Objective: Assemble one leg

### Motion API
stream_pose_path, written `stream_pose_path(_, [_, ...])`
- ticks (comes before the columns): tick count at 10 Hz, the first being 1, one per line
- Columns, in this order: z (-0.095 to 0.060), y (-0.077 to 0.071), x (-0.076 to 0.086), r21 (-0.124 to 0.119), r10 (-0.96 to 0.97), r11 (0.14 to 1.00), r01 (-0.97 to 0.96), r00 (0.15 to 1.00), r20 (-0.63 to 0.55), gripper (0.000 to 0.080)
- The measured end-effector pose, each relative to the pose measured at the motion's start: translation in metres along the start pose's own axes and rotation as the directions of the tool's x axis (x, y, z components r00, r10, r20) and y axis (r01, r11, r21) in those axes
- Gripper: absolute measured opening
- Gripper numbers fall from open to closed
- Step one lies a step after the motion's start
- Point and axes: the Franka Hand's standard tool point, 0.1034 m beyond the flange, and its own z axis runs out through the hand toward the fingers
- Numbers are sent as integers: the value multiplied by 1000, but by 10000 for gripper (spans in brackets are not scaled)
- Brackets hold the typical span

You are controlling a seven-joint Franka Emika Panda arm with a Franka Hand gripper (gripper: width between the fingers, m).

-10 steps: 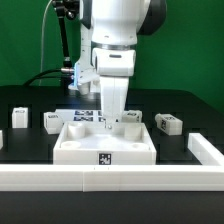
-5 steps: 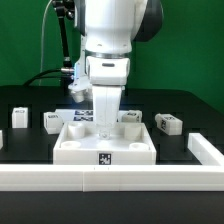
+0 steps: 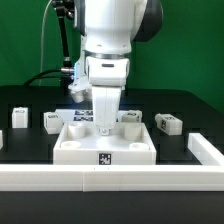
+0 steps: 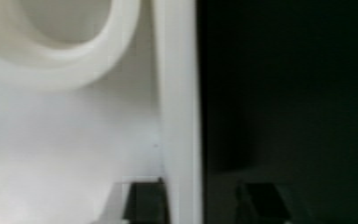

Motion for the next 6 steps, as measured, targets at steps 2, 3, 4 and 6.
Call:
stream_pose_path(2, [-2, 3, 1, -15, 0, 1000, 0, 1000, -2, 65])
stream_pose_path(3, [-2, 3, 1, -15, 0, 1000, 0, 1000, -3, 65])
stream_pose_path(4, [-2, 3, 1, -16, 0, 1000, 0, 1000, -3, 65])
stream_pose_path(6, [-2, 4, 1, -17, 0, 1000, 0, 1000, -3, 65])
